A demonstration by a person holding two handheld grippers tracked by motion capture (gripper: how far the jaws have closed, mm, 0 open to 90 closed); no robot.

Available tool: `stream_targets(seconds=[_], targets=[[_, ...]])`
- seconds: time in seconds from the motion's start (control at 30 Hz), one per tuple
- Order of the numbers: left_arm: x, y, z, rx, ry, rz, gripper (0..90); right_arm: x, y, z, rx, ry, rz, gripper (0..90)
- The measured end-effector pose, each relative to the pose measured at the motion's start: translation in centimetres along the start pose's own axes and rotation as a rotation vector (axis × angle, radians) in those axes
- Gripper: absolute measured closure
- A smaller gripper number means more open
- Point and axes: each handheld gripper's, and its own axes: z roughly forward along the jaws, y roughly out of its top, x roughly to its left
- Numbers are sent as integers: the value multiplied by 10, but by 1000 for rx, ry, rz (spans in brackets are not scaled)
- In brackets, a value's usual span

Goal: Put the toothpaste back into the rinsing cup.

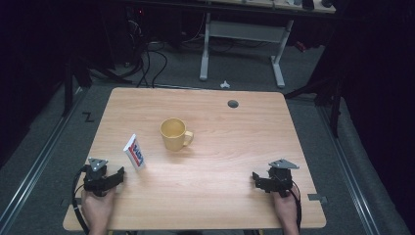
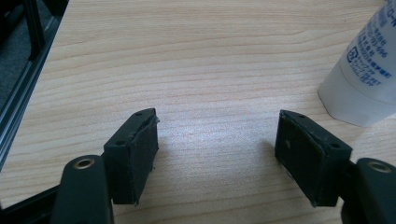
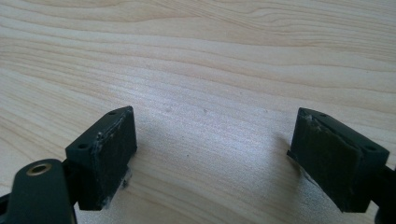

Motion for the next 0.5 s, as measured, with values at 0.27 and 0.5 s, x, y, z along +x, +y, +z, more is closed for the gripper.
stream_targets(seconds=[0.27,0.5], targets=[[0,0,0,4,-2,3,300,0,0,0,0,0,0,144],[0,0,0,4,-3,5,296,0,0,0,0,0,0,144]])
